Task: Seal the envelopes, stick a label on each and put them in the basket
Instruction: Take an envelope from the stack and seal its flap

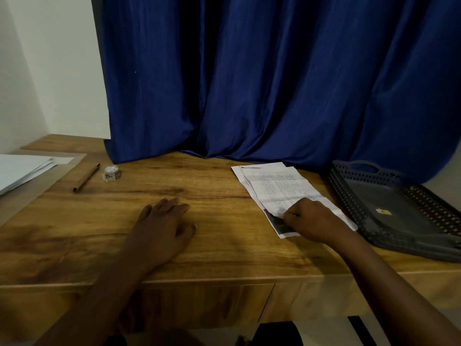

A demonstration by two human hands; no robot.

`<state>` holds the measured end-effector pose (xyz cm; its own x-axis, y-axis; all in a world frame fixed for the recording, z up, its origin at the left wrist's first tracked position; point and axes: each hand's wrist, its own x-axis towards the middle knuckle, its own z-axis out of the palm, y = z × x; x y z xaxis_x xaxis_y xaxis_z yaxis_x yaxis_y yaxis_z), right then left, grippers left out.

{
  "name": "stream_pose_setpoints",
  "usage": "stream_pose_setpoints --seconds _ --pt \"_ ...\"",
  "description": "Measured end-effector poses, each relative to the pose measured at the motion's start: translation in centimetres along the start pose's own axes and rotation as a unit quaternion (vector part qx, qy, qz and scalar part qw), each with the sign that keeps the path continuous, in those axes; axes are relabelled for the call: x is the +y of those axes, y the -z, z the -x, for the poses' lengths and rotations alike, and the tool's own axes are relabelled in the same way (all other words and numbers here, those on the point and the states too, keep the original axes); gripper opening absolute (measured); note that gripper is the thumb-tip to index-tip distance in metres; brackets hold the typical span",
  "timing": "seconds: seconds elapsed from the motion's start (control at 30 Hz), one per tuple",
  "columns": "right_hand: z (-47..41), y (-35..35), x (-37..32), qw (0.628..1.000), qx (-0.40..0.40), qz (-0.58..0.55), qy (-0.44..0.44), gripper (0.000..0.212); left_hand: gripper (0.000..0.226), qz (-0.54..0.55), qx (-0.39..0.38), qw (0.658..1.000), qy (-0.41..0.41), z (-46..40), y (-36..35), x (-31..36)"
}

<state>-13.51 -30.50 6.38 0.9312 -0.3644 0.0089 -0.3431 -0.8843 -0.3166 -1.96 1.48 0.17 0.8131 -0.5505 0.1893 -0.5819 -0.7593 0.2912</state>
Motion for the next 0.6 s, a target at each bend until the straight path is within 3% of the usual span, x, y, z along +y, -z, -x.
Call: stream_pose_setpoints --seconds 0.17,0.43,0.53,0.6 --pt "0.0 0.0 0.1 1.0 -0.007 -0.018 -0.005 0.033 0.069 -0.006 0.002 1.0 0.001 0.0 -0.2 -0.1" --pt "0.7 0.3 -0.4 0.984 0.126 0.11 0.058 0.026 0.069 0.001 0.002 1.0 -0.007 0.1 0.0 -0.1" --pt "1.3 0.5 -2.3 0.973 0.129 0.108 0.157 0.031 0.067 0.107 0.052 0.992 -0.034 0.4 0.8 0.6" --pt "2.3 0.0 -4.6 0.964 0.096 0.086 0.234 0.035 0.058 0.214 0.127 0.968 -0.042 0.6 1.8 1.2"
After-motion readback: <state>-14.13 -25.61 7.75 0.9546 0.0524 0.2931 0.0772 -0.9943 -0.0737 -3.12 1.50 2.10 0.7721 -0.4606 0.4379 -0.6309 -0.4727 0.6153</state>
